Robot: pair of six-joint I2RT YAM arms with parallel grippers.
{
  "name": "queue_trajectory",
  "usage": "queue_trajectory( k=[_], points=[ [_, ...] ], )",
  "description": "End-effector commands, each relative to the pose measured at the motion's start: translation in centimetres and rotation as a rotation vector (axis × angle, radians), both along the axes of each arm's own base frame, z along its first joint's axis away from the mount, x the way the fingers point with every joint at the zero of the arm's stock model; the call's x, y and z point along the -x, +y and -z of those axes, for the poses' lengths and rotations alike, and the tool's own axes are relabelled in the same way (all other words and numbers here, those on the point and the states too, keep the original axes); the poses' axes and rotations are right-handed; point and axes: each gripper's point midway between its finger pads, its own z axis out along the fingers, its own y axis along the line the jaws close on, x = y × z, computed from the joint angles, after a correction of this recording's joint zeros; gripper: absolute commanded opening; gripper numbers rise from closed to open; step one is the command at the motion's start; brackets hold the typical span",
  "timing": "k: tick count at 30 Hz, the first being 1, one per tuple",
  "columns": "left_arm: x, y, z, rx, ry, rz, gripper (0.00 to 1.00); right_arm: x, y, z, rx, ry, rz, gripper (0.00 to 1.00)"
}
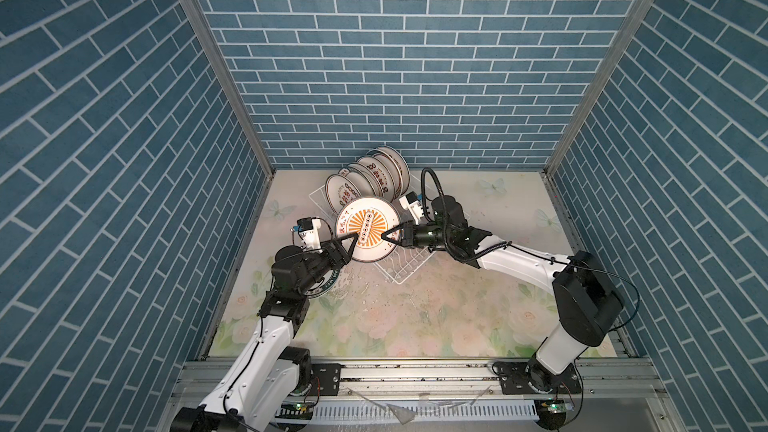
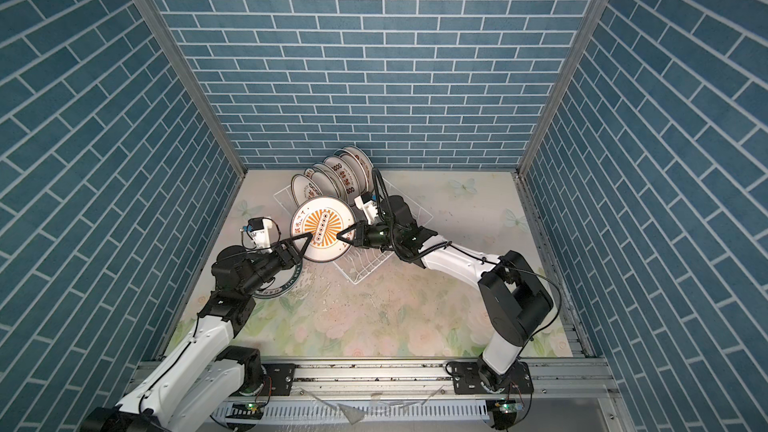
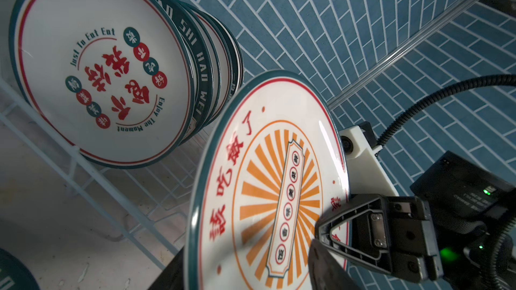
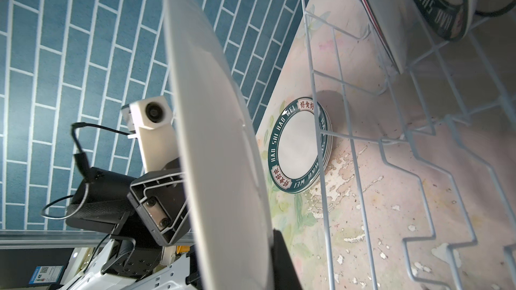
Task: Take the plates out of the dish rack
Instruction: 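Close the left gripper on the orange sunburst plate rim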
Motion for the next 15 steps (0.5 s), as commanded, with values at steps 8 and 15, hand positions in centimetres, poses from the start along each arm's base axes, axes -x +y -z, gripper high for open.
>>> queue_trajectory(
  k=[8,15],
  points=[
    [0.5,-0.7,0.1,0.017,-0.006,0.051,0.3,0.2,2.0,-2.1,-0.086,-0.014,-0.066,0.04],
    [1.0,-0.6,0.1,0.017,-0.017,0.061,0.21,0.0,2.9,-1.7,-0.09,-0.003,-0.097,0.11]
  ],
)
